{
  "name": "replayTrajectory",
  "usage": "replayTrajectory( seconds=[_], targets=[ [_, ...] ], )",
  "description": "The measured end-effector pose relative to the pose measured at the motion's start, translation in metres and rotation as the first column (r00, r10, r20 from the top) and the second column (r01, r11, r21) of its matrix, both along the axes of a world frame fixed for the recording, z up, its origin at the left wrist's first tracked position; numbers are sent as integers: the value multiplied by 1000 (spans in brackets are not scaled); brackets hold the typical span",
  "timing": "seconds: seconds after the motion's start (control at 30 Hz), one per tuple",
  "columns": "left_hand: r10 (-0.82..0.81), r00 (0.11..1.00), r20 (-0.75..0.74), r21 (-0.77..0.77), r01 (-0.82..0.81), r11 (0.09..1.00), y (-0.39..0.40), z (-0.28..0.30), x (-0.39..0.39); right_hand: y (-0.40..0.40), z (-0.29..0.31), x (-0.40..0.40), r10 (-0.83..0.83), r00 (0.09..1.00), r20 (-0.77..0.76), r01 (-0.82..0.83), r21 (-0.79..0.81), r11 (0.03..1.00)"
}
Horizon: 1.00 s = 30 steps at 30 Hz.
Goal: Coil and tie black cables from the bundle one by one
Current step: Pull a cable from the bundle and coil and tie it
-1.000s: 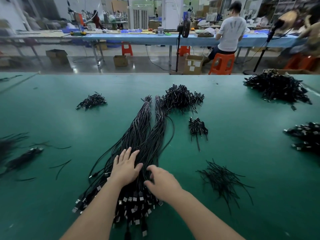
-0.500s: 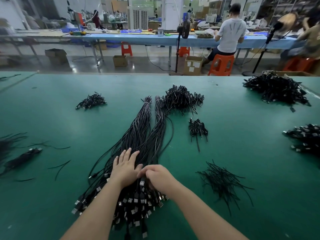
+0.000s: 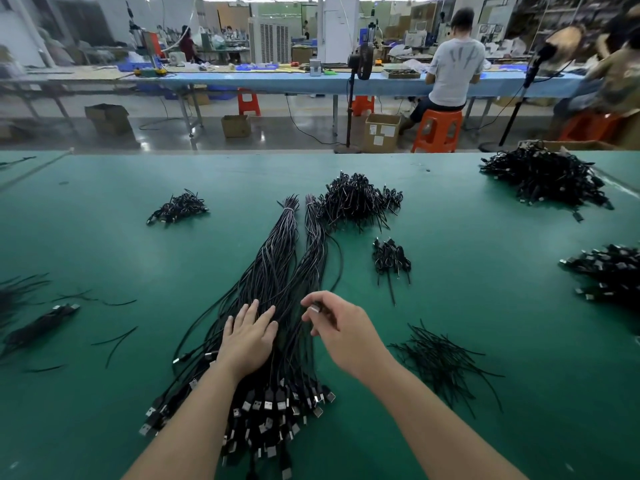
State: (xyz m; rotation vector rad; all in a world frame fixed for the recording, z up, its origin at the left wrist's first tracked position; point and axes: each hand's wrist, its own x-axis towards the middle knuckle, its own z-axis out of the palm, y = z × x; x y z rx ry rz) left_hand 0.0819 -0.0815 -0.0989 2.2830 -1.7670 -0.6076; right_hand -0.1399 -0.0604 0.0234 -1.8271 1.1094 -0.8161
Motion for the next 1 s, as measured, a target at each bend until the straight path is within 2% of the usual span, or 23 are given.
replayTrajectory(
  seconds=[0.1, 0.17, 0.27, 0.33, 0.43, 0.63, 0.8, 1.0],
  targets=[
    [27, 1000, 14, 40, -28, 999, -3, 21, -12, 4, 0, -2, 30, 998, -50, -31, -28, 999],
    [4, 999, 50, -124, 3, 992, -2, 37, -30, 6, 1, -2, 45, 997, -63, -48, -36, 998],
    [-216, 972, -97, -424, 156, 892, 1, 63, -61, 8, 3, -2, 63, 995, -76, -67, -59, 996],
    [-349, 924, -154, -499, 232, 835, 2, 73, -78, 8, 6, -4, 66, 995, -72, -72, -82, 994],
    [-353, 919, -174, -626, 174, 760, -2, 80, -91, 8, 11, -8, 51, 998, -37, -55, -119, 991],
    [-339, 940, -40, -460, 284, 841, -14, 70, -92, 13, 17, -22, 37, 995, 90, -29, -94, 995],
    [-209, 938, -278, -380, 92, 920, -19, 64, -93, 15, 36, -31, 21, 975, 220, -10, -53, 999],
    [-100, 967, -233, -196, 54, 979, -12, 36, -82, 20, 92, -46, 75, 893, 444, -12, -144, 990]
  ],
)
